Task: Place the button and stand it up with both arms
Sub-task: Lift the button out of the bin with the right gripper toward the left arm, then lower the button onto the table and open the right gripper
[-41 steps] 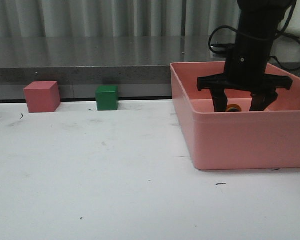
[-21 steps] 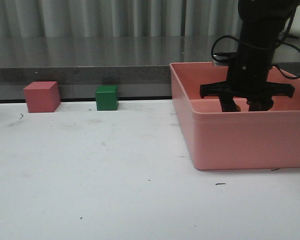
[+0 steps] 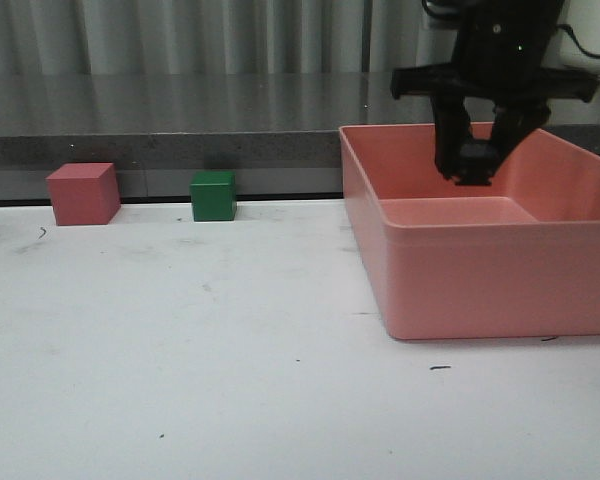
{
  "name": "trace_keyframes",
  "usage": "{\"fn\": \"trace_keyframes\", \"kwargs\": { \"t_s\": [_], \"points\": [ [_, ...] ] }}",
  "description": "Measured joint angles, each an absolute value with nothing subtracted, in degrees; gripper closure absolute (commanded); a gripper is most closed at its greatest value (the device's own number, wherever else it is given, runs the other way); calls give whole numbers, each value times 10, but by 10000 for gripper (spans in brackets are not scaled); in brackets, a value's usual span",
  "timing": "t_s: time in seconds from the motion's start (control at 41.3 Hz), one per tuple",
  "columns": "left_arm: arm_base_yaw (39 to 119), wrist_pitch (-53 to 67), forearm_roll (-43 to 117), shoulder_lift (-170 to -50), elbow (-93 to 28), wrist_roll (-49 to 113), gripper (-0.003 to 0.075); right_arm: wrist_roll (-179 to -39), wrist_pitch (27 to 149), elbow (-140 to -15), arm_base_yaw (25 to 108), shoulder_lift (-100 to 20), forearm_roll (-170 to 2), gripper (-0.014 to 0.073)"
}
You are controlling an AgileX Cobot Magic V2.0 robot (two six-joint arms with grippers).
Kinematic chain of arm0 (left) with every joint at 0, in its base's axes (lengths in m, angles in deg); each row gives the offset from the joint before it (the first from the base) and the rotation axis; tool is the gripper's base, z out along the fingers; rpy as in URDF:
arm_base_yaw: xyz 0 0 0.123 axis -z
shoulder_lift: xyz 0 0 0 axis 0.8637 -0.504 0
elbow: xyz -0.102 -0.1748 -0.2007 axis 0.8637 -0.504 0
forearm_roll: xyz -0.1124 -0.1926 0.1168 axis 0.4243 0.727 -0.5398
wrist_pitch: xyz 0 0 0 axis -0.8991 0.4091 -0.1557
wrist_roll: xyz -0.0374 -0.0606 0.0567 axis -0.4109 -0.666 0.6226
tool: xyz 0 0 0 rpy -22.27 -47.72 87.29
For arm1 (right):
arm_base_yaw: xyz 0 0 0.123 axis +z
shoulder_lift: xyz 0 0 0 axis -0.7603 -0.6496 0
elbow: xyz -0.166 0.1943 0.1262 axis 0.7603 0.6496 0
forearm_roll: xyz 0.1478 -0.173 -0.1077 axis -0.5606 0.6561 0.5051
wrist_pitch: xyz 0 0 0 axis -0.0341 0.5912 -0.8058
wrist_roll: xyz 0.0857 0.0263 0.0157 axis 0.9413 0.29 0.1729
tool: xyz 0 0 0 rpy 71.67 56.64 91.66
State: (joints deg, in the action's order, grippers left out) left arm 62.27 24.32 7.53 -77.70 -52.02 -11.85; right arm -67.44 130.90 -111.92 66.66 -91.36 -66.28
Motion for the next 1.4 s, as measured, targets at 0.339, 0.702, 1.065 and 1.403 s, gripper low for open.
{"fn": "trace_keyframes", "kwargs": {
  "t_s": [0.339, 0.702, 1.065, 1.403],
  "points": [
    [623, 243, 75, -777, -520, -119, 247, -663, 1327, -1119, 822, -859, -663, 325],
    [623, 243, 75, -777, -520, -119, 247, -553, 1295, -1153, 959, -944, -666, 325],
    [623, 243, 75, -777, -520, -119, 247, -449, 1331, -1279, 970, -1080, -666, 323],
    [623, 243, 75, -777, -520, -119, 247, -401, 1331, -1294, 969, -1126, -660, 312]
  ]
}}
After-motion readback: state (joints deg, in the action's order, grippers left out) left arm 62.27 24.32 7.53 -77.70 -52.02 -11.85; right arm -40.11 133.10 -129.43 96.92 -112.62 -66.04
